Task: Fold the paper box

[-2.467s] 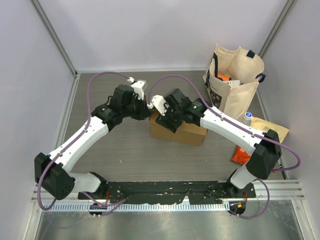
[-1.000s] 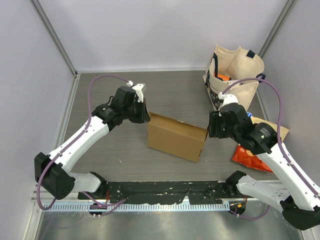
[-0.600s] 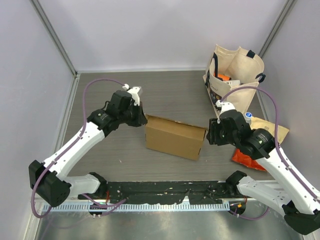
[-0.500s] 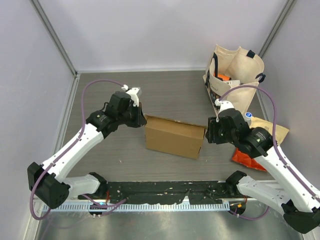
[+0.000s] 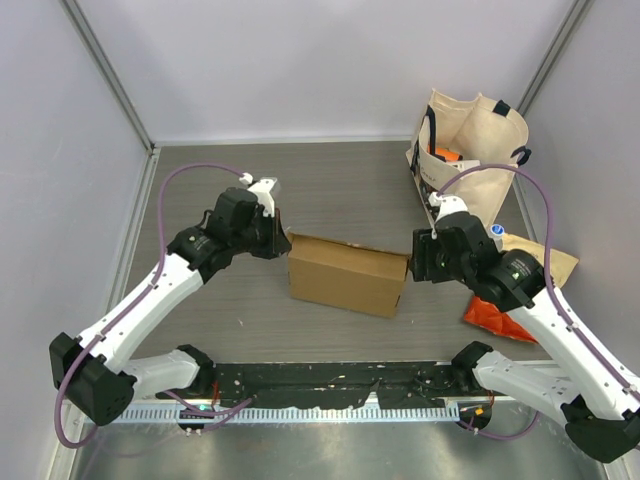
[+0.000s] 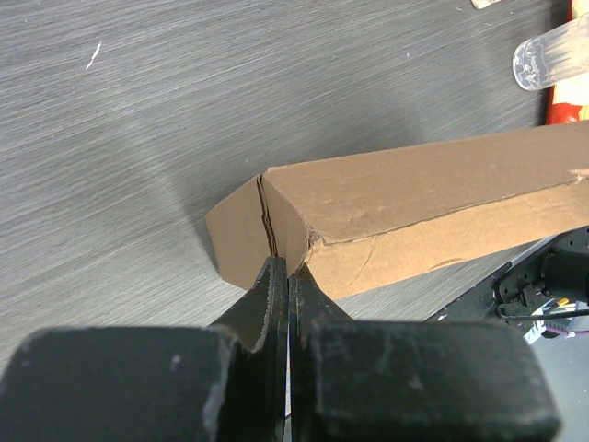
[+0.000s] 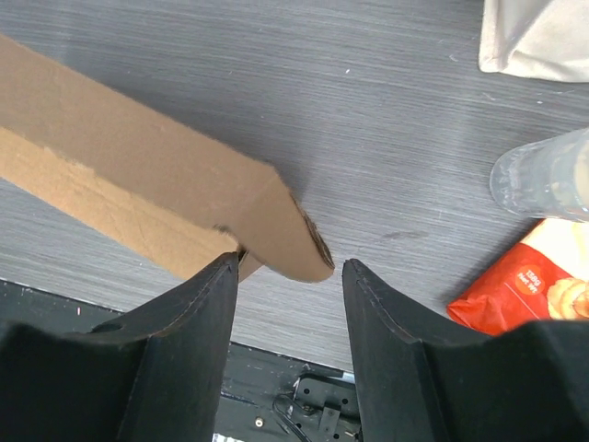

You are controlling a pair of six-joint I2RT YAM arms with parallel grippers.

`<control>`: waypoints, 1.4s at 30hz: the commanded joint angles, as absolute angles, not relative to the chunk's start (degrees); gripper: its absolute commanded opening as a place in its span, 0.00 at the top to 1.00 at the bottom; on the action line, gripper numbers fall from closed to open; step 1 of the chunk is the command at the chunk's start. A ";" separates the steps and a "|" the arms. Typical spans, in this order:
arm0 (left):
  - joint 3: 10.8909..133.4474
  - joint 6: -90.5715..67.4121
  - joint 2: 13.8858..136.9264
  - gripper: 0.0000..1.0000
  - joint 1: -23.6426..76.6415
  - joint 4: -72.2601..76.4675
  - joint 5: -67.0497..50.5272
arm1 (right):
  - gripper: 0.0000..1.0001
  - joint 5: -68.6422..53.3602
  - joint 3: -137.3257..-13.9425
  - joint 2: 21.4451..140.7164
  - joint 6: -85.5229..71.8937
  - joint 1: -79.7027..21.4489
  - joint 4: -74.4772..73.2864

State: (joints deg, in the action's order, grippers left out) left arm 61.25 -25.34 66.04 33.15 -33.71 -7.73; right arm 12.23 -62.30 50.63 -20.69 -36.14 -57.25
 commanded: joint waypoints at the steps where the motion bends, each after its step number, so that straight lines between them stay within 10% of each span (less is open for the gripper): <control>1: 60.82 -25.22 64.86 1.00 32.96 -33.57 -7.21 | 0.45 16.43 -66.36 51.33 -20.83 -36.04 -59.15; 12: 60.38 -25.14 63.72 1.00 32.96 -33.66 -7.29 | 0.60 11.25 -59.86 50.89 -21.62 -36.04 -51.95; 21: 57.22 -26.98 61.61 1.00 33.05 -30.59 -8.00 | 0.98 9.15 -61.96 51.15 -23.46 -36.12 -50.19; 42: 52.56 -29.44 56.95 1.00 33.40 -28.12 -7.03 | 0.99 5.18 -54.23 44.47 -47.39 -36.04 -39.53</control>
State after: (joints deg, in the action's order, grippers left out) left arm 53.17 -28.58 58.00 32.88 -28.88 -6.57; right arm 6.28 -54.39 44.29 -44.40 -35.88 -45.52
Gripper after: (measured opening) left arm 0.010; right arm 0.039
